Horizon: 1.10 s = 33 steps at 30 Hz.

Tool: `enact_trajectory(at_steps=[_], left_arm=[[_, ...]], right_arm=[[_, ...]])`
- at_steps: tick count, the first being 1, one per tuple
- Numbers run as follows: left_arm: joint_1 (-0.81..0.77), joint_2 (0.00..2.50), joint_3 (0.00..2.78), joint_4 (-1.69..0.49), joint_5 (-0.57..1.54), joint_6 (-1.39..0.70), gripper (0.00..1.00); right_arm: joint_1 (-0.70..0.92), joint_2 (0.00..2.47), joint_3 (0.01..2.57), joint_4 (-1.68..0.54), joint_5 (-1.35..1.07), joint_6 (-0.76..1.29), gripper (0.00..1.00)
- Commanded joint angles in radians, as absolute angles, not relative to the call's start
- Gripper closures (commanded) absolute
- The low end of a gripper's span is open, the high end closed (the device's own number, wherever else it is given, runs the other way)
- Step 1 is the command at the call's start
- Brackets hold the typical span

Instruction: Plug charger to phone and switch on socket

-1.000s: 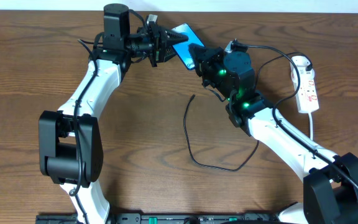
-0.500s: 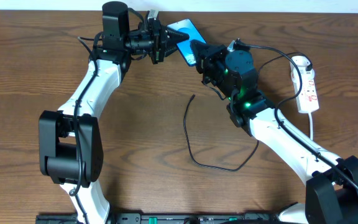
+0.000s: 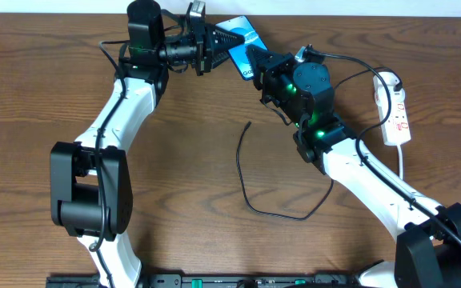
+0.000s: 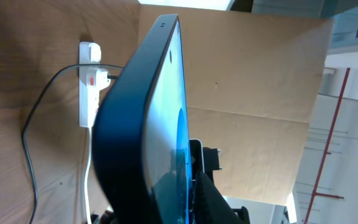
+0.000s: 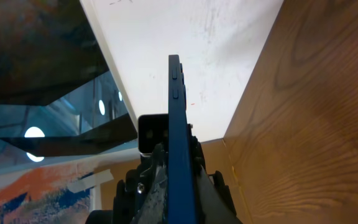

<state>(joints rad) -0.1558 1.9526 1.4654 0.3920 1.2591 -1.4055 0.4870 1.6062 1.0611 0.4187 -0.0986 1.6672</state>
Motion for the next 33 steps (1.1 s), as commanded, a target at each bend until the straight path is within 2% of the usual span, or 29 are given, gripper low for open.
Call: enact_trajectory(at_steps=[1,24,33], left_arm=[[-0.156,1.935,1.488,0.414,1.291,-1.427,0.84],[-0.152,1.935,1.488,0.414,1.252,-1.434,0.84],[-0.152,1.935,1.488,0.414,1.236,-1.435,0.9]], right_arm=[[0.499,1.61,1.052,0.409,-0.194,1.646,0.98],[0.525,1.61,1.052,0.434,-0.265,1.667,0.98],[0.523,1.61,1.052,0.434,-0.249,1.668,0.99]])
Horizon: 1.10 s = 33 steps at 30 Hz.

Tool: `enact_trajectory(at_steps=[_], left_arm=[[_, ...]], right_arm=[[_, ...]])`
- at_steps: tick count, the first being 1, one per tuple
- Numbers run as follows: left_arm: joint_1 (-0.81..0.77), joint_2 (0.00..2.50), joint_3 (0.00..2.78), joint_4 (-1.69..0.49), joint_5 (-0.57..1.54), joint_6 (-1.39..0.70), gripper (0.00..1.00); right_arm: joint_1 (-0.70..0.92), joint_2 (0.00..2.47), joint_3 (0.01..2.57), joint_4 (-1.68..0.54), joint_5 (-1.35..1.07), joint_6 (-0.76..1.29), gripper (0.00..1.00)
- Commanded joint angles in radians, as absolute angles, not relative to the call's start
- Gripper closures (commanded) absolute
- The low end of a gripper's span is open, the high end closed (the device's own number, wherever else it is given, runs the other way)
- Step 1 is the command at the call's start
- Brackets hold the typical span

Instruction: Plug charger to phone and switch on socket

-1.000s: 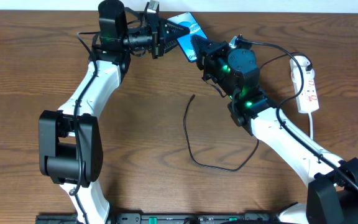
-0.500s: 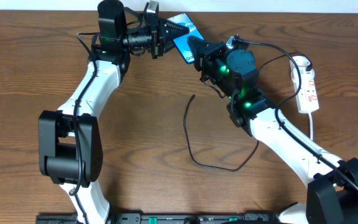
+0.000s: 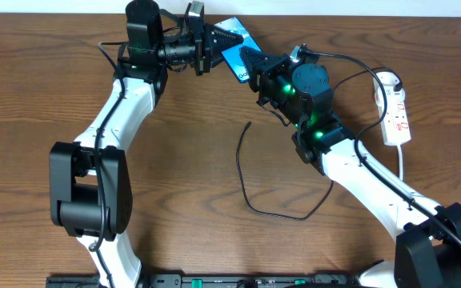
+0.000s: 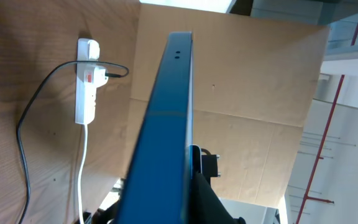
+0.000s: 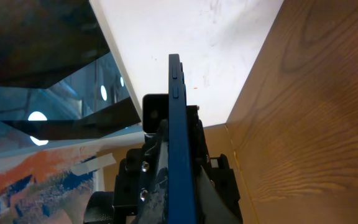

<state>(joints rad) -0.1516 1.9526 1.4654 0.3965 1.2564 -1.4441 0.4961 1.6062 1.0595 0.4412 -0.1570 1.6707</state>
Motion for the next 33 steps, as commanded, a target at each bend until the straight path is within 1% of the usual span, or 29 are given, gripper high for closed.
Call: enact_trajectory(at_steps=[1,6,9,13,33], left_arm=[[-0.152,1.935,1.488,0.413,1.233,-1.435,0.92],[-0.149,1.935,1.488,0.413,1.211,-1.435,0.93],[-0.147,1.935,1.488,0.413,1.193,-1.435,0.92],[-0.141,1.935,1.488,0.413,1.145,-1.434,0.92],[-0.13,1.935,1.488,0.413,1.105,-1.407,0.92]], right_arm=[[0.523,1.61,1.052,0.434,-0.245,1.668,0.99],[0.522,1.61,1.052,0.434,-0.223,1.668,0.98],[0.522,1.61,1.052,0.434,-0.21,1.668,0.94],[0.523,1.61,1.052,0.434,-0.213,1.668,0.99],[0.545,1.61,1.052,0.435,-0.246,1.668,0.99]])
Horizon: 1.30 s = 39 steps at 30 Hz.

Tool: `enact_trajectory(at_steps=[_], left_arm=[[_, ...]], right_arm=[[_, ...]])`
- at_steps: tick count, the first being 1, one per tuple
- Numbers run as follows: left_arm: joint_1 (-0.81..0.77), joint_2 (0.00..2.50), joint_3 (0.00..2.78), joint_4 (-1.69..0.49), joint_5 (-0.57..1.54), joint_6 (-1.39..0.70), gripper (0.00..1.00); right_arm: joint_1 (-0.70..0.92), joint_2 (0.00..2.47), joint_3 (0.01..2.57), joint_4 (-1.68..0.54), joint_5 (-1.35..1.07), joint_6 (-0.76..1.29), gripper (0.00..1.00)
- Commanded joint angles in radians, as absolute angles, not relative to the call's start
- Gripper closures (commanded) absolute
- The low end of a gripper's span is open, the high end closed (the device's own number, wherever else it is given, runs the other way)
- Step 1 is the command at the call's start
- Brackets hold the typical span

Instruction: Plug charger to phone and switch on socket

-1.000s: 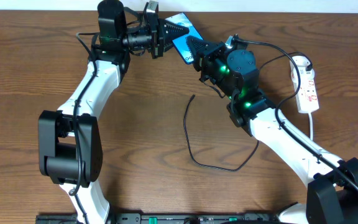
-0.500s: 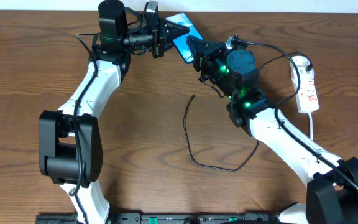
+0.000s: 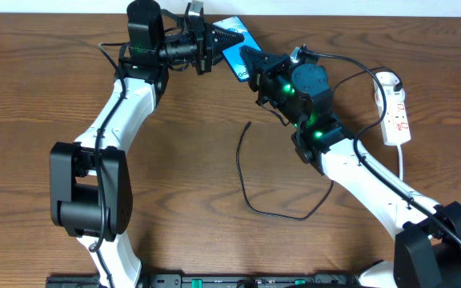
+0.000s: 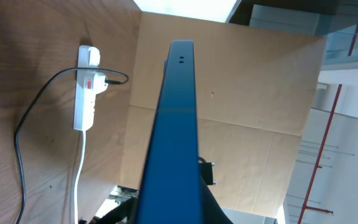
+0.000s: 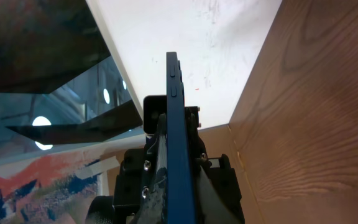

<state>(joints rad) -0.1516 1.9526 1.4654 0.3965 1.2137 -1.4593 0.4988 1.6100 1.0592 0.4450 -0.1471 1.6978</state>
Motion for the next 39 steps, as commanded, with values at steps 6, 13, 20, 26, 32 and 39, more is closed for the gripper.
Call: enact_trajectory(at_steps=[6,13,20,26,32,39], left_arm=[[-0.13,1.935,1.488,0.413,1.105,-1.407,0.86],[-0.13,1.935,1.488,0.413,1.105,-1.407,0.92],[-0.13,1.935,1.488,0.413,1.105,-1.407,0.92],[-0.118,1.935,1.488,0.413,1.109,-1.397,0.93],[-0.078,1.935,1.488,0.402,1.143,-1.319,0.92],[-0.018,1.935,1.488,0.401,1.233,-1.204,0.93]], right_arm=[[0.545,1.61,1.052,0.438,-0.246,1.668,0.99],[0.545,1.61,1.052,0.438,-0.246,1.668,0.99],[0.545,1.61,1.052,0.438,-0.245,1.668,0.94],[0.544,1.61,1.052,0.43,-0.24,1.663,0.59],[0.528,1.61,1.052,0.426,-0.239,1.559,0.45],[0.495,1.61,1.052,0.391,-0.259,1.311,0.11]])
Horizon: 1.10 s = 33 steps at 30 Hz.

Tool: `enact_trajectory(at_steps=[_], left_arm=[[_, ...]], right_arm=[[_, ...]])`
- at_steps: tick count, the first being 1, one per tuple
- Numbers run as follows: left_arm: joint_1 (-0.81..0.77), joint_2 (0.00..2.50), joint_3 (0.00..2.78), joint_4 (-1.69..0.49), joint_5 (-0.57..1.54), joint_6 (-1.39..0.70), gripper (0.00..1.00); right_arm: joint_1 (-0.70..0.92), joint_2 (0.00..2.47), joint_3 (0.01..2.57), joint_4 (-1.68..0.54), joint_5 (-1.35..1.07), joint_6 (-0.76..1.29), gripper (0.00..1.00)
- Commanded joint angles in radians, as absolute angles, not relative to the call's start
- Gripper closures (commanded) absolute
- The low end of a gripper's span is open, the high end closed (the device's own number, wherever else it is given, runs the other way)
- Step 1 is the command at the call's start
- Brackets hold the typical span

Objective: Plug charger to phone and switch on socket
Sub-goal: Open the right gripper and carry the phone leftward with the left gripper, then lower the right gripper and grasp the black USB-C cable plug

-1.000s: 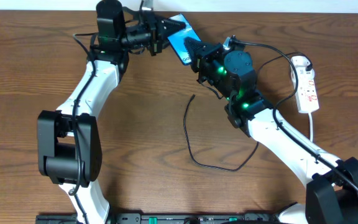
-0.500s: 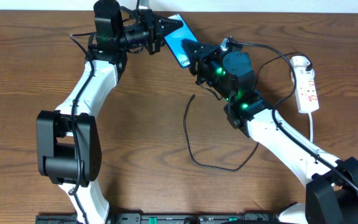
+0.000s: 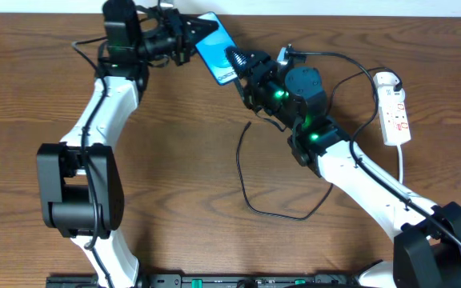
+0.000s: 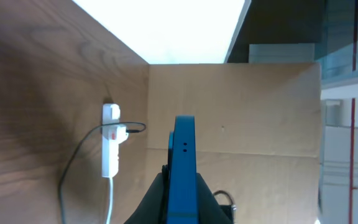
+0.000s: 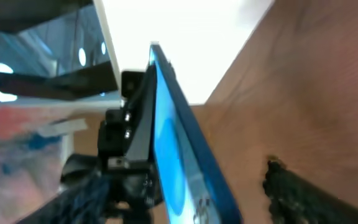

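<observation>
A blue phone (image 3: 213,46) is held edge-up above the table's far side, with my left gripper (image 3: 184,34) shut on its upper end. The left wrist view shows it edge-on as the phone (image 4: 183,165) between the jaws. My right gripper (image 3: 238,68) is at the phone's lower end and open. In the blurred right wrist view the phone's screen (image 5: 180,158) is tilted, apart from one dark fingertip (image 5: 294,193). The black charger cable (image 3: 242,172) lies looped on the table, its free plug end (image 3: 249,125) below the right gripper.
A white power strip (image 3: 395,108) lies at the right of the brown table (image 3: 182,176), with the cable's adapter plugged into its top; it also shows as the strip (image 4: 111,142) in the left wrist view. A white lead runs down from it.
The phone and both grippers have shifted left along the far edge. My right gripper, then shut on the phone's lower end, now stands open beside it. The left still grips it.
At all three earlier moments both grippers were shut on the phone above the table's far side, and it turned slightly edge-on to the left wrist camera. Now the phone sits further left, held by the left gripper alone. The cable lay still throughout.
</observation>
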<state>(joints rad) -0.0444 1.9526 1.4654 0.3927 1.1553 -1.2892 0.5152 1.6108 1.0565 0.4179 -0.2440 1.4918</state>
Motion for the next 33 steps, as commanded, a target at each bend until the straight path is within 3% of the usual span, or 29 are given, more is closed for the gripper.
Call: enact_trajectory(at_steps=[1,3,14,21,33], left_arm=[[-0.01,1.936,1.488,0.401,1.247,-1.189,0.93],[0.007,1.935,1.488,0.401,1.275,-1.158,0.92],[0.069,1.936,1.488,0.398,1.404,-1.075,0.93],[0.088,1.936,1.488,0.398,1.434,-1.044,0.93],[0.106,1.943,1.482,0.395,1.448,-1.021,0.93]], right_arm=[[0.488,1.61,1.052,0.369,-0.268,1.274,0.06],[0.474,1.61,1.052,0.313,-0.279,1.219,0.01],[0.42,1.61,1.052,0.01,-0.28,0.973,0.01],[0.421,1.61,1.052,-0.121,-0.307,0.784,0.24],[0.421,1.711,1.073,-0.165,-0.425,0.754,0.46]])
